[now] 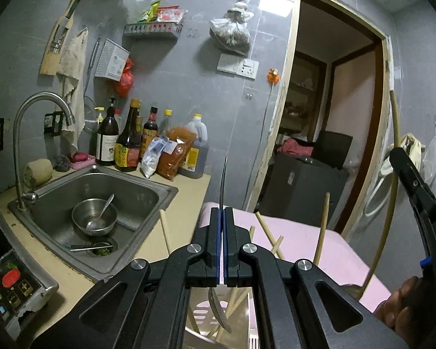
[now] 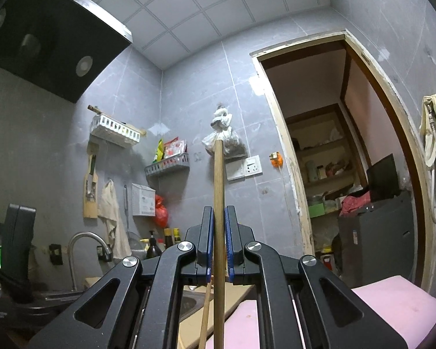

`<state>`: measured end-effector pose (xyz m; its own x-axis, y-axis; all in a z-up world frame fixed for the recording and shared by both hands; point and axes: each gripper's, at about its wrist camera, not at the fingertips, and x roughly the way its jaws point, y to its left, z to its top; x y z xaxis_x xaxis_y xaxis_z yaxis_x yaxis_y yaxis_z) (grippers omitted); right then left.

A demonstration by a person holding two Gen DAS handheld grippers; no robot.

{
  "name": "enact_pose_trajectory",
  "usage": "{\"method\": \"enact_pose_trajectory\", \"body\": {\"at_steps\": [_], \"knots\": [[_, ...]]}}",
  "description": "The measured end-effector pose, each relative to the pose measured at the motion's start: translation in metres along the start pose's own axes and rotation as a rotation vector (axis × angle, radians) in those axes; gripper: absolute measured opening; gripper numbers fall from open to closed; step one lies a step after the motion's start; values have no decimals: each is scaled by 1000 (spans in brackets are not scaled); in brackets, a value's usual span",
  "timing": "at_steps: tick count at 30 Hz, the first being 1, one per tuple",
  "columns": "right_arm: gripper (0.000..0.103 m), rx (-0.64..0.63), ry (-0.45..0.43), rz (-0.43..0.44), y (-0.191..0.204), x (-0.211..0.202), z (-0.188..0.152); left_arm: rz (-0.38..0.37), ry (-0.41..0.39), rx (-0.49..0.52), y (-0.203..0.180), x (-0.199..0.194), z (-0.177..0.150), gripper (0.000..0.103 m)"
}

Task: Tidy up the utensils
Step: 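Lift spoon and chopstick over the white holder and open both tools to drop them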

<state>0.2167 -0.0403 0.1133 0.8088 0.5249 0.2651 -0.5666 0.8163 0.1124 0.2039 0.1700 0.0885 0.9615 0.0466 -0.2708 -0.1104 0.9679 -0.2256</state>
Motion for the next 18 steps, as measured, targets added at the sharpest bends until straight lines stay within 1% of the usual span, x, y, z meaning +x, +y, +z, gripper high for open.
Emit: {"method": "enact_pose_trajectory", "body": {"at_steps": [6,10,13,16,18], "knots": [[5,-7,26,3,0,-2,-7,3,19,7,-3,1,-6,0],[6,-32,52,13,2,-5,-12,-8,47,-3,0,-1,-9,0],[7,-62,87,24,3,-10,-16,-14,72,0,0,-3,-13,0],[9,-83,130,36,3,-14,-18,-42,84,1,-1,-7,-16,0],[9,-98,177,45,3,-15,-19,-59,83,4,-3,-11,-18,0]]}}
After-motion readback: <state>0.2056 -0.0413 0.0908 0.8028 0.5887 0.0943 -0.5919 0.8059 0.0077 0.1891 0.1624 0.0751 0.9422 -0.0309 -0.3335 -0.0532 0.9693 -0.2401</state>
